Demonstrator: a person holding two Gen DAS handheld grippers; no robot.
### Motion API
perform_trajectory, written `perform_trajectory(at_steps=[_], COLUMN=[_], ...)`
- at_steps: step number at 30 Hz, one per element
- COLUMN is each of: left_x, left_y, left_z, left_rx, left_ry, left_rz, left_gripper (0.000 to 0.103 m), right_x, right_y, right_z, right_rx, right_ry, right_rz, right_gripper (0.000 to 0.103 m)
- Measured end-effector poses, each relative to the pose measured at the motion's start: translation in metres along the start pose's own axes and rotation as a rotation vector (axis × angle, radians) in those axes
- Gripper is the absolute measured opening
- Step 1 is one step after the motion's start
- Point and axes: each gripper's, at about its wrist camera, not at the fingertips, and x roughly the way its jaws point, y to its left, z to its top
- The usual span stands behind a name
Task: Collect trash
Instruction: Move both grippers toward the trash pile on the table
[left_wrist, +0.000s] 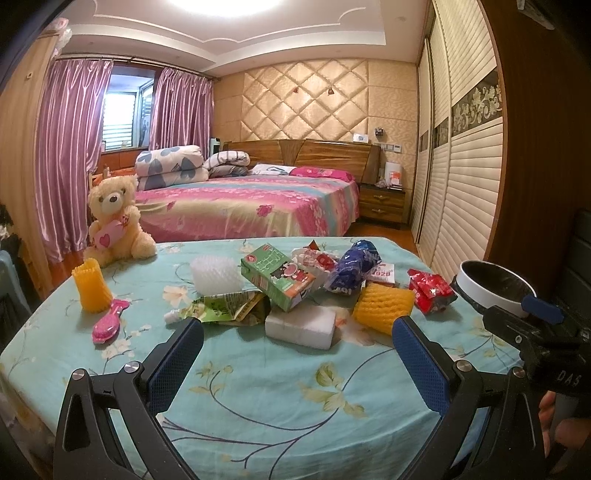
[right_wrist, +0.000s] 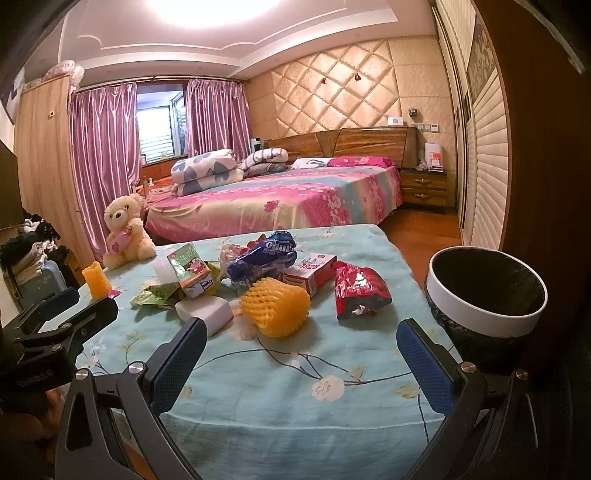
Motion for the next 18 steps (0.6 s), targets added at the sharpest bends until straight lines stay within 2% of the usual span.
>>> perform_trajectory(at_steps=[7, 18], left_x=[0.008, 0.033], left_y=[0.002, 0.008], left_z=[-0.002, -0.005], left_rx=[-0.084, -0.074], left_ry=[0.077, 0.103], left_rz=[-0.036, -0.034], left_gripper=[0.102, 0.1], right_x=[0.007, 0.032], right_y=[-0.003, -0.008], right_z=[0.0, 0.0], right_rx=[0.017, 0.045], right_ry=[0.03, 0.118], right_rz=[0.02, 0.104], right_gripper=[0.103, 0.103])
